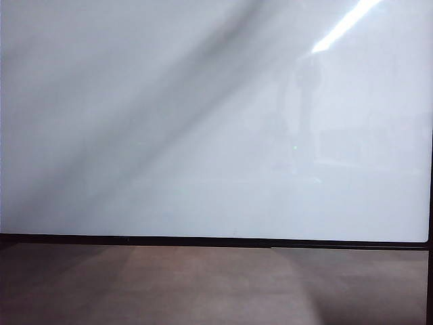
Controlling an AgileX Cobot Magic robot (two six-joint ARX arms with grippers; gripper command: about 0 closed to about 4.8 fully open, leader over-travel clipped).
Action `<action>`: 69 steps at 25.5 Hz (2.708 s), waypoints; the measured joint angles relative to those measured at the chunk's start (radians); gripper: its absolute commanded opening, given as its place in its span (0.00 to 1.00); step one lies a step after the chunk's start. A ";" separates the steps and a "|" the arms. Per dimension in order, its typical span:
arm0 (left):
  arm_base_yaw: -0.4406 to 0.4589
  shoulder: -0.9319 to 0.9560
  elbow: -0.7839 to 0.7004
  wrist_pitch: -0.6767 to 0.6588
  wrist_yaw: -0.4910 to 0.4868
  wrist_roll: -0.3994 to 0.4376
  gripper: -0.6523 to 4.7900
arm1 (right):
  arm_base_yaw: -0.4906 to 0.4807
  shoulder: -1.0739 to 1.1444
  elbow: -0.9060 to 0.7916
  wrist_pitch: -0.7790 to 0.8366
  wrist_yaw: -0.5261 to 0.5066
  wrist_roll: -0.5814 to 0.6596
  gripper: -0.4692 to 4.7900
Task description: Reach to the right to find the marker pen, pick it up, and write the number 17 on the whiteboard.
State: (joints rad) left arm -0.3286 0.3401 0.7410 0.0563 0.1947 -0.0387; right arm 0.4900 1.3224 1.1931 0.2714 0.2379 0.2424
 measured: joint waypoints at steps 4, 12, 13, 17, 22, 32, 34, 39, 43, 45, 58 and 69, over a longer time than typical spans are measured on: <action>0.093 -0.050 -0.074 0.000 -0.004 0.000 0.11 | 0.030 -0.139 -0.112 -0.001 0.045 -0.007 0.08; 0.213 -0.204 -0.282 0.000 -0.001 0.000 0.11 | 0.053 -0.388 -0.263 -0.092 0.057 -0.053 0.08; 0.225 -0.225 -0.317 -0.004 -0.002 0.000 0.11 | 0.053 -0.414 -0.277 -0.111 0.058 -0.054 0.08; 0.253 -0.312 -0.449 -0.007 0.002 0.000 0.11 | 0.055 -0.536 -0.347 -0.184 0.055 -0.058 0.08; 0.306 -0.336 -0.591 -0.001 -0.031 0.000 0.11 | 0.054 -0.674 -0.430 -0.239 0.096 -0.088 0.08; 0.312 -0.338 -0.704 0.039 -0.058 0.000 0.11 | 0.050 -0.907 -0.611 -0.329 0.182 -0.094 0.08; 0.312 -0.337 -0.733 0.019 -0.060 0.000 0.11 | 0.050 -0.940 -0.630 -0.334 0.198 -0.094 0.08; 0.325 -0.337 -0.733 -0.016 -0.089 0.000 0.11 | 0.049 -1.022 -0.677 -0.364 0.212 -0.094 0.08; 0.325 -0.337 -0.733 0.011 -0.102 0.000 0.11 | 0.049 -1.068 -0.678 -0.397 0.212 -0.094 0.08; 0.325 -0.337 -0.733 0.010 -0.102 0.000 0.11 | 0.049 -1.079 -0.678 -0.408 0.213 -0.098 0.08; 0.325 -0.337 -0.733 0.008 -0.102 0.000 0.11 | 0.049 -1.137 -0.678 -0.420 0.213 -0.118 0.08; 0.325 -0.337 -0.733 0.008 -0.102 0.000 0.11 | 0.049 -1.137 -0.678 -0.487 0.212 -0.120 0.08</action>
State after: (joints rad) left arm -0.0040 0.0032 0.0078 0.0639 0.0929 -0.0387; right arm 0.5392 0.1856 0.5152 -0.2153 0.4496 0.1226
